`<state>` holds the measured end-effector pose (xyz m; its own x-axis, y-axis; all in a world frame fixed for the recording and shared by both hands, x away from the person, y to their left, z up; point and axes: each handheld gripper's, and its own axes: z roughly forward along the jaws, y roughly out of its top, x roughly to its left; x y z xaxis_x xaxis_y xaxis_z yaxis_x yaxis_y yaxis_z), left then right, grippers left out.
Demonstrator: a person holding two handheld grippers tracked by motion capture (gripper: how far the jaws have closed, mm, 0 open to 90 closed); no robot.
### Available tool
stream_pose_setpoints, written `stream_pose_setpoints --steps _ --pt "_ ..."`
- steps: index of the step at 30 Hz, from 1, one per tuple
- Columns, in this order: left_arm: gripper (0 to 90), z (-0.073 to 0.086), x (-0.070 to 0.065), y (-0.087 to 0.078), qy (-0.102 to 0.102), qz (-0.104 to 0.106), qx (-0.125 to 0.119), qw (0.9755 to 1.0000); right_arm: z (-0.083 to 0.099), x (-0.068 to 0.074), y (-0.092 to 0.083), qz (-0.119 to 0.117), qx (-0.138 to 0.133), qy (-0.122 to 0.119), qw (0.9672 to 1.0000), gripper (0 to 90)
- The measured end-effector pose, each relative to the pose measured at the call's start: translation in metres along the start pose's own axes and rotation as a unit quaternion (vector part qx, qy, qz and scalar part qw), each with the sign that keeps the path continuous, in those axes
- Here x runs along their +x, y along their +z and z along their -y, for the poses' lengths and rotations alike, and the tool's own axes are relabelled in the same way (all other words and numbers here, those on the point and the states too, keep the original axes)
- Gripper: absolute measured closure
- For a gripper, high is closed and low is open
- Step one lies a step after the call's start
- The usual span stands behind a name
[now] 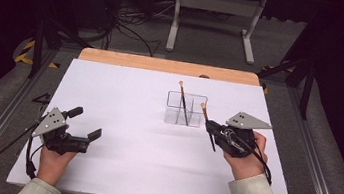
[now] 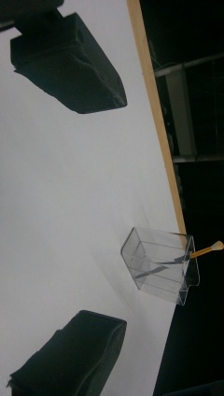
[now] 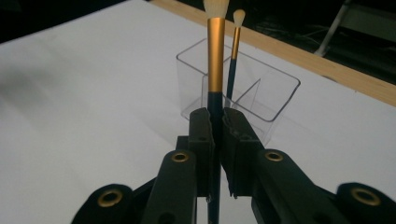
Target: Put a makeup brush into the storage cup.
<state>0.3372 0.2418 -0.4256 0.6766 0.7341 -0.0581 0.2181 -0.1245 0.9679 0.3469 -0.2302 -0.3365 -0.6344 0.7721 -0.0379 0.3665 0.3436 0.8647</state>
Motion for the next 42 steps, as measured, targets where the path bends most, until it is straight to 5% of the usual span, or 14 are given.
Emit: stream_pose_setpoints --steps 15,25,34,42 --pt "0.4 0.000 0.000 0.000 0.000 0.000 0.000 1.0000 -0.001 -0.010 -0.006 -0.027 -0.120 0.023 0.9922 82.8" --pt "0.3 0.001 0.000 0.001 0.003 0.001 0.003 1.0000 0.000 -0.013 -0.001 -0.019 -0.177 0.000 0.9840 82.7" --pt "0.3 0.002 0.000 -0.003 0.000 -0.002 0.004 1.0000 -0.001 -0.016 0.009 -0.020 -0.212 -0.012 0.9771 82.7" --pt "0.3 0.004 0.001 -0.009 -0.002 -0.009 0.004 1.0000 -0.004 -0.018 0.025 -0.016 -0.215 -0.008 0.9765 82.7"
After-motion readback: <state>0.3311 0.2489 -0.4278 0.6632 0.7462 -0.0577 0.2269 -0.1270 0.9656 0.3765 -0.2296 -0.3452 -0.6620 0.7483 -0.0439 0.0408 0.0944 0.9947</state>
